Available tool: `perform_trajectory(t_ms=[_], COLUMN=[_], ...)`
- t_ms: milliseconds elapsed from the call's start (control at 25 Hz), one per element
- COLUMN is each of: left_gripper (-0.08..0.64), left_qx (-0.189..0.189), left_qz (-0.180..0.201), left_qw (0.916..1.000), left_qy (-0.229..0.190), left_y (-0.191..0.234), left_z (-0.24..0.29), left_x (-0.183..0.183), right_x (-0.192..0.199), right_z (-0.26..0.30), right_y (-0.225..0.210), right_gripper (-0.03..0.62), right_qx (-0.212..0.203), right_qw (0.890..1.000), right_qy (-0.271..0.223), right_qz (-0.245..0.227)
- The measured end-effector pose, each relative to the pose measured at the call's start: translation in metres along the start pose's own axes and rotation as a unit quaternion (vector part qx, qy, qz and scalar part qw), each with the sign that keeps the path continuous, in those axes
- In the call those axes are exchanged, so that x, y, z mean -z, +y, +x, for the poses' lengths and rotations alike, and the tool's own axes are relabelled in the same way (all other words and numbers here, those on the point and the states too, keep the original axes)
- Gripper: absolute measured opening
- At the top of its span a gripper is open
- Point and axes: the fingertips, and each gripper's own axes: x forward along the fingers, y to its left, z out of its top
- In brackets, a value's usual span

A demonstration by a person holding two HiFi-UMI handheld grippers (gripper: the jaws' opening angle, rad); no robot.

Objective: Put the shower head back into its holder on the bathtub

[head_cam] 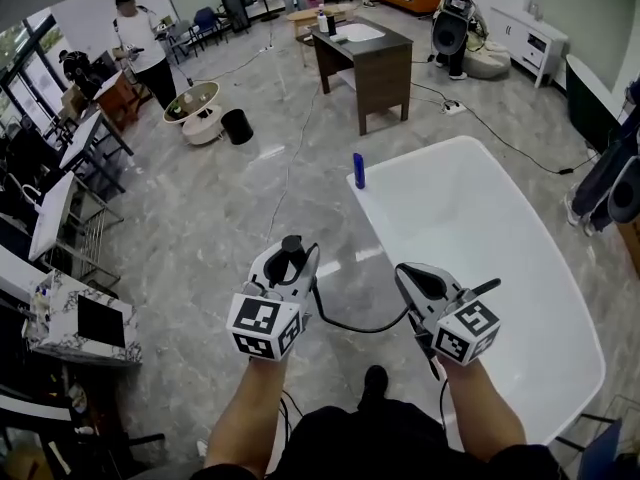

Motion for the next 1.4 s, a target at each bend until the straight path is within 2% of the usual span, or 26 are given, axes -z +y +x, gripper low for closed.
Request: perform_trajectory(t_ms=[120, 360, 640, 920, 1160, 1280, 1400], left_gripper=[0.132, 0.132, 0.132, 0.132, 0.132, 0.132, 0.132], left_qx=[0.012, 0.053, 0.127, 0.207, 0.276, 0.307, 0.326], left_qz=[0.002, 0.0, -0.009, -0.002, 0.008, 0.015, 0.012], left_qw=[0.9999, 0.9986, 0.9917, 0.9782, 0.9608, 0.9509, 0.9446], left_qy=[0.005, 0.002, -0.013, -0.015, -0.025, -0.035, -0.038], left_y=[-0.001, -0.01, -0.012, 0.004, 0.012, 0.009, 0.002], left_z=[0.023, 0.066, 0.116, 0.148, 0.167, 0.177, 0.187], left_x=[-0.001, 0.002, 0.005, 0.001, -0.012, -0.018, -0.025], right_x=[-0.001, 0.003, 0.003, -0.017, -0.034, -0.032, -0.029], right_z=[0.003, -0.004, -0.007, 0.013, 0.022, 0.023, 0.016], right_y=[-0.019, -0.049, -0.075, -0.087, -0.09, -0.086, -0.081], right_gripper=[0.014, 0.014, 0.014, 0.014, 0.014, 0.014, 0.014], right_qx=[0.009, 0.052, 0.135, 0.222, 0.292, 0.316, 0.337], right_qw=[1.0, 0.999, 0.991, 0.975, 0.955, 0.947, 0.94], right_qy=[0.004, 0.011, 0.02, -0.008, -0.039, -0.045, -0.043], right_qz=[0.001, 0.008, 0.002, 0.023, 0.026, 0.024, 0.028])
